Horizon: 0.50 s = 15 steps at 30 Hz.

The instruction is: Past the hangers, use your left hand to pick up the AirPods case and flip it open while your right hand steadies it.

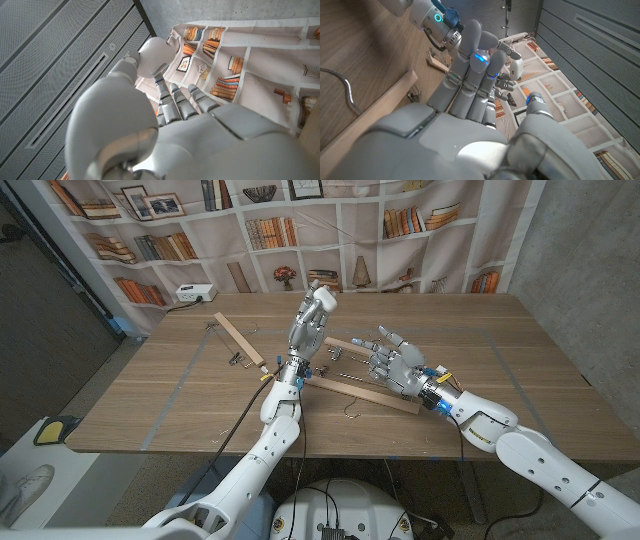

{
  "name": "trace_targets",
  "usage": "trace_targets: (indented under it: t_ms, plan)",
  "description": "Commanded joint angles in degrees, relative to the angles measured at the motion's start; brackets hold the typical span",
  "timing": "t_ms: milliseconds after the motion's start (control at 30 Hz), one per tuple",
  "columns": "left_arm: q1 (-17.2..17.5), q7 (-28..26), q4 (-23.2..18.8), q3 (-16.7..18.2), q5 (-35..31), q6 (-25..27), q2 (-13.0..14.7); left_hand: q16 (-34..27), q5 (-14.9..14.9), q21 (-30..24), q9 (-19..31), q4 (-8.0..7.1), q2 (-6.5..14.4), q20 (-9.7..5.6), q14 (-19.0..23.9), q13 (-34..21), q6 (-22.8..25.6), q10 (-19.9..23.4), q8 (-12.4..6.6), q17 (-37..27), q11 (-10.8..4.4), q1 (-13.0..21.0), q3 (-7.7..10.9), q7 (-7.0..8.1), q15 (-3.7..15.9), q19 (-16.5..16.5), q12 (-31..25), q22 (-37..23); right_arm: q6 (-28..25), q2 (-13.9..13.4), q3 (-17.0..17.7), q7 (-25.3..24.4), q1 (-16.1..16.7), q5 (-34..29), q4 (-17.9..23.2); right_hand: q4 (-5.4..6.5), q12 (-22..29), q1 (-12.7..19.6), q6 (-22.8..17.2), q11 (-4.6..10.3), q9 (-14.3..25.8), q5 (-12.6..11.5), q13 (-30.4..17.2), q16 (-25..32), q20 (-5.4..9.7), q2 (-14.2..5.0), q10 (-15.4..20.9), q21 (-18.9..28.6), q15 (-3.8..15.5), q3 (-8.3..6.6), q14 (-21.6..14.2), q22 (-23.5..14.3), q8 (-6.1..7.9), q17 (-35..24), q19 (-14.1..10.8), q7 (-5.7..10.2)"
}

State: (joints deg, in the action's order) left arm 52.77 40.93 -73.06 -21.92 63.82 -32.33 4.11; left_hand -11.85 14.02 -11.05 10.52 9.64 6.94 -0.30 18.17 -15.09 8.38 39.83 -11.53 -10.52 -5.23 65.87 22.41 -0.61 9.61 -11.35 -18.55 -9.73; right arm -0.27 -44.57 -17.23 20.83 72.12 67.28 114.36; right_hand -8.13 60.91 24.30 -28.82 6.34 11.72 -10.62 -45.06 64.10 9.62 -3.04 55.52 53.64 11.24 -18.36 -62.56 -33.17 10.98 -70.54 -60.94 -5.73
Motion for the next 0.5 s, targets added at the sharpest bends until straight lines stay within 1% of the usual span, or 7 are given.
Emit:
trace_targets:
  t_ms: [33, 233, 267, 300, 367, 500]
  plan:
    - [1.4, -0.4, -3.2, 0.4, 1.1, 2.8, 0.0, 0.1, 0.3, 0.1, 0.1, -0.23, 0.6, -0.07, 0.1, -11.7, 0.2, 7.9, 0.21, -0.1, -7.23, 0.3, 0.36, 0.2, 0.56, 0.2, -0.2, -0.2, 0.4, 0.5, -0.6, 0.5, -0.1, 0.0, 0.5, -0.04, -0.1, 0.2, 0.0, -0.03, 0.1, -0.2, 0.0, 0.5, -0.02, 0.28, 0.0, 0.6, 1.08, -0.6, 0.6, -0.1, -0.23, -0.2, 0.5, 0.08]
    - [1.6, 1.1, -3.3, 0.5, 2.2, 3.5, -0.4, 0.1, 0.4, 0.0, 0.1, -0.17, 0.5, -0.08, 0.2, -11.7, 0.3, 7.9, 0.17, -0.1, -7.21, 0.3, 0.46, 0.43, 0.61, 0.1, -0.2, -0.2, 0.1, 1.2, -1.3, 1.1, -1.3, 0.4, 0.2, -0.07, 0.1, 0.3, 0.1, -0.17, 0.0, -0.2, -0.2, 0.7, 0.06, 0.24, -0.2, 0.8, 1.08, -0.79, 0.8, 0.2, -0.23, -0.2, 0.5, 0.04]
    - [1.6, 1.0, -3.3, 0.6, 2.1, 3.4, -0.5, 0.1, 0.4, 0.0, 0.1, -0.18, 0.6, -0.05, 0.2, -11.7, 0.3, 7.9, 0.19, -0.1, -7.22, 0.3, 0.45, 0.4, 0.6, 0.2, -0.2, -0.2, 0.0, 1.2, -1.4, 1.1, -1.5, 0.4, 0.2, -0.07, 0.0, 0.3, 0.1, 0.05, 0.0, -0.2, 0.0, 0.8, 0.06, 0.24, -0.2, 0.8, 1.08, -0.82, 0.9, 0.3, -0.24, -0.2, 0.5, 0.07]
    - [1.6, 1.3, -3.3, 0.6, 2.3, 3.5, -0.5, 0.1, 0.5, 0.0, 0.1, -0.16, 0.5, -0.07, 0.2, -11.7, 0.3, 7.9, 0.18, -0.1, -7.22, 0.3, 0.46, 0.42, 0.64, 0.2, -0.2, -0.2, -0.1, 1.3, -1.4, 1.1, -1.6, 0.5, 0.2, -0.07, 0.1, 0.2, 0.1, -0.03, 0.0, -0.2, -0.1, 0.8, 0.07, 0.25, -0.2, 0.8, 1.08, -0.84, 0.9, 0.3, -0.23, -0.2, 0.5, 0.09]
    - [1.7, 1.5, -3.2, 0.7, 2.6, 3.6, -0.8, 0.2, 0.5, 0.0, 0.1, -0.19, 0.5, -0.07, 0.2, -11.8, 0.3, 7.9, 0.18, -0.1, -7.23, 0.2, 0.44, 0.45, 0.61, 0.1, -0.1, -0.2, -0.2, 1.3, -1.5, 1.2, -1.8, 0.6, 0.3, -0.08, 0.1, 0.3, 0.1, 0.27, 0.0, -0.2, 0.4, 1.0, 0.18, 0.21, 0.3, 1.3, 1.13, -0.95, 0.7, -0.1, -0.25, -0.2, 0.4, 0.08]
    - [1.5, 2.5, -2.9, 0.7, 3.2, 4.2, -1.2, 0.2, 0.5, 0.0, 0.1, -0.24, 0.6, -0.04, 0.1, -11.8, 0.3, 7.9, 0.17, -0.1, -7.24, 0.2, 0.47, 0.5, 0.67, 0.2, -0.1, -0.2, -0.4, 1.4, -1.6, 1.0, -1.9, 0.8, 0.5, -0.14, 1.0, 0.3, 0.2, 0.91, -0.1, -0.2, -0.2, 1.8, 0.58, 0.22, 1.1, 2.6, 1.19, -1.17, -0.1, -1.4, -0.29, -0.3, 0.0, 0.05]
